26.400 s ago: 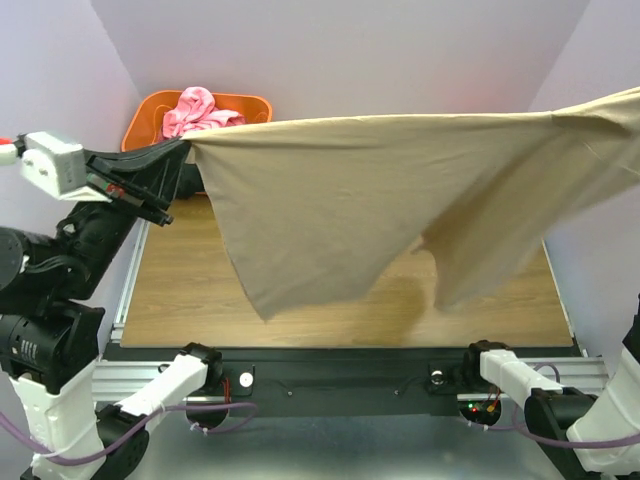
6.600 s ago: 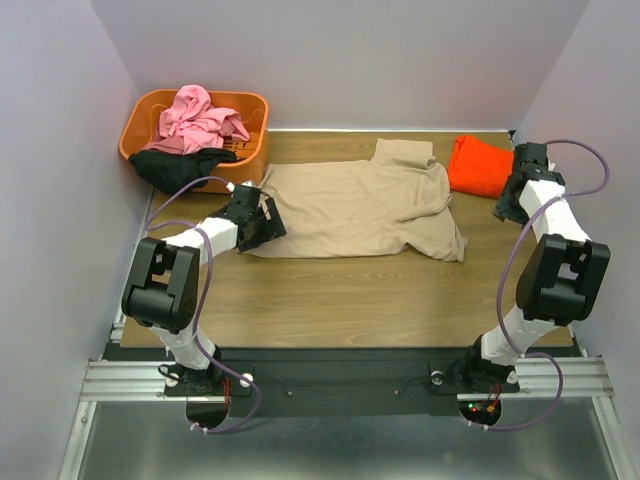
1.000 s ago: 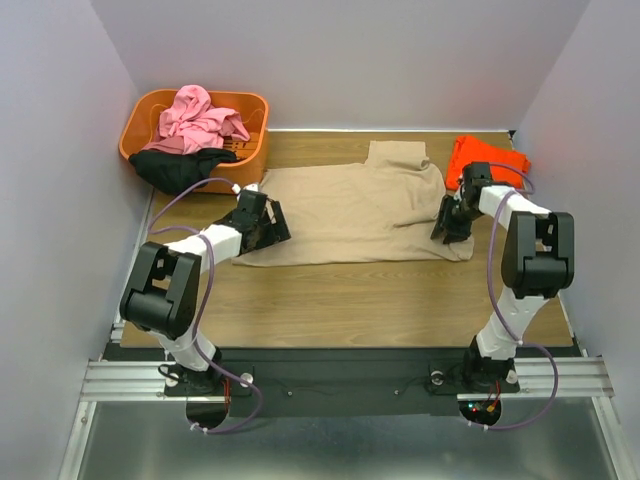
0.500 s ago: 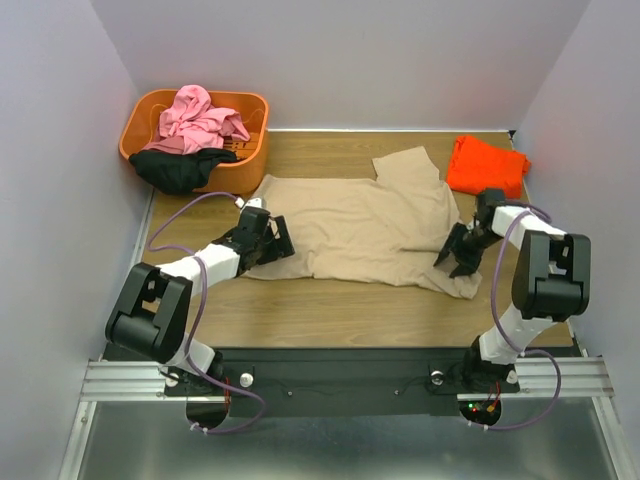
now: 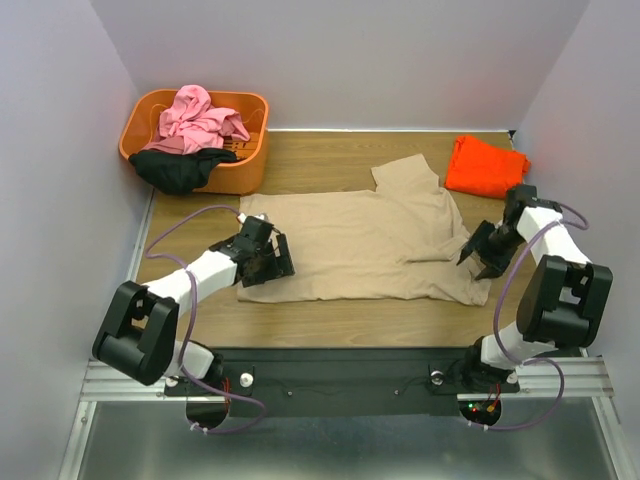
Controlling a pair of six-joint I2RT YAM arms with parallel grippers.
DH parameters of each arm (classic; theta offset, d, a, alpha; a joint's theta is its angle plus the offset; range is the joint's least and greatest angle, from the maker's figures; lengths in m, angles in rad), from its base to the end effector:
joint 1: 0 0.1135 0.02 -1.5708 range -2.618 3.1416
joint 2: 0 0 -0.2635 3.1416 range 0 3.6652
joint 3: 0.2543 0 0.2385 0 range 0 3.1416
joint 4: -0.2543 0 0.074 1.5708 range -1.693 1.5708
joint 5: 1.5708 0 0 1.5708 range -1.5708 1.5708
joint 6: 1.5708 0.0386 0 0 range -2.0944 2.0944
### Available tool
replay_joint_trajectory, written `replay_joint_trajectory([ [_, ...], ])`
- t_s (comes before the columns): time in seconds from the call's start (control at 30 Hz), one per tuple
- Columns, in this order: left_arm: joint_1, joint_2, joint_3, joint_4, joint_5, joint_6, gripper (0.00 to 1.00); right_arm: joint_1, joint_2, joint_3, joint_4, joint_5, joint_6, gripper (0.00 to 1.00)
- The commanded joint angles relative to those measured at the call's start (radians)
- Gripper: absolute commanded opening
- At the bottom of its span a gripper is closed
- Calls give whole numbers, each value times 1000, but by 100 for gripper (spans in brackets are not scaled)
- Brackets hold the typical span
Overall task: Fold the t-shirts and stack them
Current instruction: Fold the tshirt
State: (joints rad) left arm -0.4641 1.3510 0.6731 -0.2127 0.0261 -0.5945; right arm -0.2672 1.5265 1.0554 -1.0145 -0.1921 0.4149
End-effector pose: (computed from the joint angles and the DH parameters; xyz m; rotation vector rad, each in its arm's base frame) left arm 0.2238 -0.1132 0.1851 -0.1529 2.5207 -0.4796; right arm 0.2438 -0.0591 0.2140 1.0104 2.8843 0.3032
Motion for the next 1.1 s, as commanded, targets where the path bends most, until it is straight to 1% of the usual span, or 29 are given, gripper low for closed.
replay_joint_trajectory([
  [0.0, -8, 6, 129, -90, -18, 41, 94, 0, -43, 115, 46, -69, -51, 63],
  [0.1, -21, 74, 215, -60, -18, 110, 94, 8, 1, 173, 97, -121, -85, 62],
  [0.17, -22, 124, 258, -47, -11, 136, 94, 40, 58, 193, 137, -128, -100, 61],
  [0.2, -28, 138, 297, -40, -2, 139, 94, 57, 76, 207, 152, -130, -102, 61],
  [0.33, -33, 171, 370, -16, 24, 144, 94, 131, 149, 215, 229, -165, -103, 60],
  [0.4, -34, 174, 382, -1, 35, 128, 94, 170, 187, 212, 275, -175, -103, 60],
  [0.53, -34, 157, 370, 18, 44, 110, 94, 220, 251, 213, 318, -164, -123, 60],
  [0.67, -36, 128, 339, 18, 40, 105, 94, 224, 291, 212, 335, -141, -155, 58],
  [0.87, -34, 108, 307, 18, 35, 87, 93, 232, 319, 190, 340, -165, -186, 56],
  [0.93, -34, 108, 306, 18, 34, 82, 94, 244, 323, 178, 343, -179, -191, 54],
  [1.03, -34, 111, 304, 16, 37, 82, 93, 266, 327, 173, 350, -193, -195, 48],
  [1.07, -34, 111, 306, 15, 38, 84, 94, 266, 325, 173, 350, -198, -194, 45],
])
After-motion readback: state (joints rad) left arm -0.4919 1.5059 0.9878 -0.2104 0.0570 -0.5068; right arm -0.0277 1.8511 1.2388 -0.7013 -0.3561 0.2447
